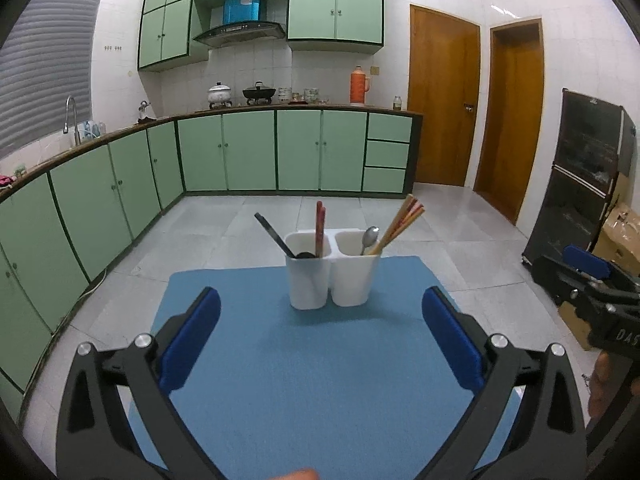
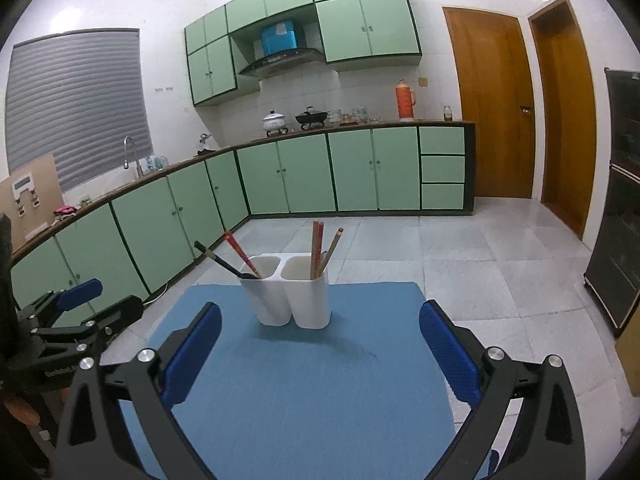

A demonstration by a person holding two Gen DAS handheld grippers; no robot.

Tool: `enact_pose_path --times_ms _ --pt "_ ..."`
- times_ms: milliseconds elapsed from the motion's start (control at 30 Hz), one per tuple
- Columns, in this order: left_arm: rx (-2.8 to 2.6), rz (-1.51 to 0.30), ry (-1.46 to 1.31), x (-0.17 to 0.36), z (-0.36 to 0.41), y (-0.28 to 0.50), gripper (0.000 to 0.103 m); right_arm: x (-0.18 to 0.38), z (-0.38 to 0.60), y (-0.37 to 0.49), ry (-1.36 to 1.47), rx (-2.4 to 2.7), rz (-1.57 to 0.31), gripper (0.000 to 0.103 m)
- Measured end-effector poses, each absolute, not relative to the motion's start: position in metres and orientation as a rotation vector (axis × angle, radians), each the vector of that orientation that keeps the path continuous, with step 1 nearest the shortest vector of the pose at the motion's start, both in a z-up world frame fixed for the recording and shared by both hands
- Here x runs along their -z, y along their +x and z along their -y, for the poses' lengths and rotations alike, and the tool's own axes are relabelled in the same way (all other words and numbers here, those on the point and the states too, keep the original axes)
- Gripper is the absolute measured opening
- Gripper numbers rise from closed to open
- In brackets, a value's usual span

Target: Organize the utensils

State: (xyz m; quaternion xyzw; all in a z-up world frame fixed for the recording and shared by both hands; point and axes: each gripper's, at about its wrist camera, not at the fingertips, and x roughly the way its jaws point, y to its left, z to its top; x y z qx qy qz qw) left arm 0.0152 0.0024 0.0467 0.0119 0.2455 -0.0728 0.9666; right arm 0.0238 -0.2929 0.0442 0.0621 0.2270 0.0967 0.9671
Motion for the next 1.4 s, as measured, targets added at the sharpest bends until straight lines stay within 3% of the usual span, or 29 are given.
enact_pose_path --times_ms 1400 --pt "0.157 -0.45 0.018 -0.064 -0.002 -0.015 0.098 -0.06 0.269 -0.005 0.067 -0.249 -0.422 0.097"
